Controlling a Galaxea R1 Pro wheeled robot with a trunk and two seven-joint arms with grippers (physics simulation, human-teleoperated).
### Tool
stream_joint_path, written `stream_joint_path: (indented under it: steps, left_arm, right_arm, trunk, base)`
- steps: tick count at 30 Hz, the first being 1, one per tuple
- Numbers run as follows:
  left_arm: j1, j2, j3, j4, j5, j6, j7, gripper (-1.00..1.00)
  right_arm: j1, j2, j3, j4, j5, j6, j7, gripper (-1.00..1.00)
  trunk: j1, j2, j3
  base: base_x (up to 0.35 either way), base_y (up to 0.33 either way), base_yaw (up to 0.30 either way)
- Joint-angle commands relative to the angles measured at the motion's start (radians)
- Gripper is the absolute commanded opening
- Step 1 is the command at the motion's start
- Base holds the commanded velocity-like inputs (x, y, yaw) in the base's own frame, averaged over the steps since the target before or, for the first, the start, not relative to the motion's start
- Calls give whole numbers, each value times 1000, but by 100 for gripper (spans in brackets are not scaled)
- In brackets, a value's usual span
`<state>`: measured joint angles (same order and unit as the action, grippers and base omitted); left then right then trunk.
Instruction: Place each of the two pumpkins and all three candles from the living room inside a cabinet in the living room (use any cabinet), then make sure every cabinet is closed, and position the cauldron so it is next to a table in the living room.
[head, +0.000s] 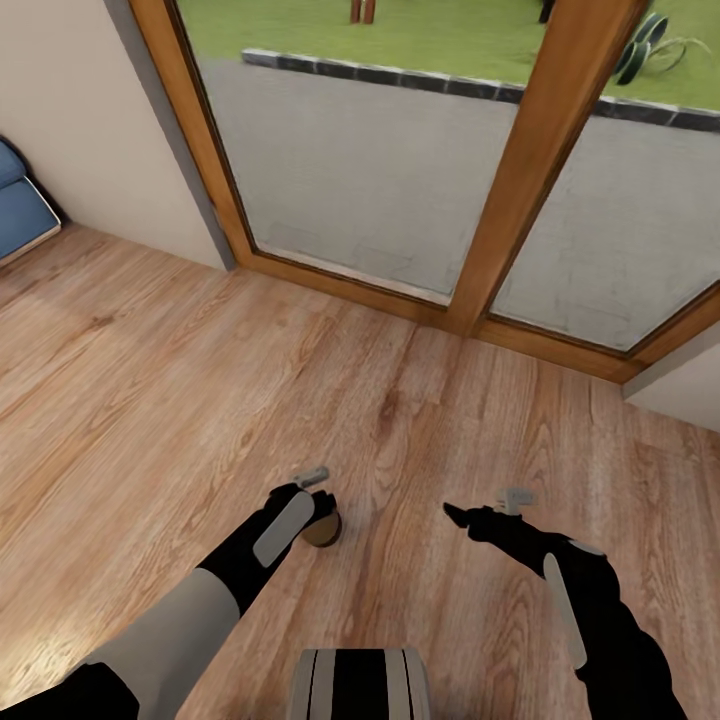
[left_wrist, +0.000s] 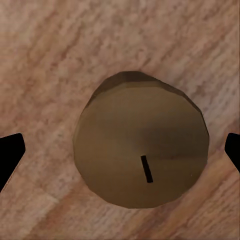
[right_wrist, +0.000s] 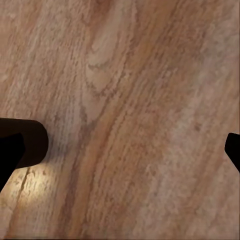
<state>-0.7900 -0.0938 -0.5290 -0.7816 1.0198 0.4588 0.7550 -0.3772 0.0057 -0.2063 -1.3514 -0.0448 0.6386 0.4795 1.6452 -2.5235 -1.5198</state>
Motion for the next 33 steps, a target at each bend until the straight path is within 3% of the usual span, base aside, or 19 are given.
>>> stream_joint_path:
  steps: [1,18,19,29,33]
  left_arm:
    - [0,0,-1,-6,0,-1,6,100]
    - [5,-2,-6,-82,4,-15,101,100]
    - [6,-1,-6,-81,5,-15,147,100]
    - [8,0,-6,-79,4,-16,128,100]
    - [8,0,-6,-79,5,-16,127,100]
  right_arm:
    - [0,0,5,1,0,0,0,100]
    - [0,0,13,2,0,0,1,100]
    - [0,0,13,2,0,0,2,100]
    - [0,0,13,2,-1,1,2,100]
    - [0,0,13,2,-1,1,2,100]
  trunk:
    - [0,0,0]
    - [0,0,0]
    - [0,0,0]
    - [0,0,0]
    - [2,-1,-15]
  base:
    - [0,0,0]
    - [0,0,0]
    - [0,0,0]
    - [0,0,0]
    - [0,0,0]
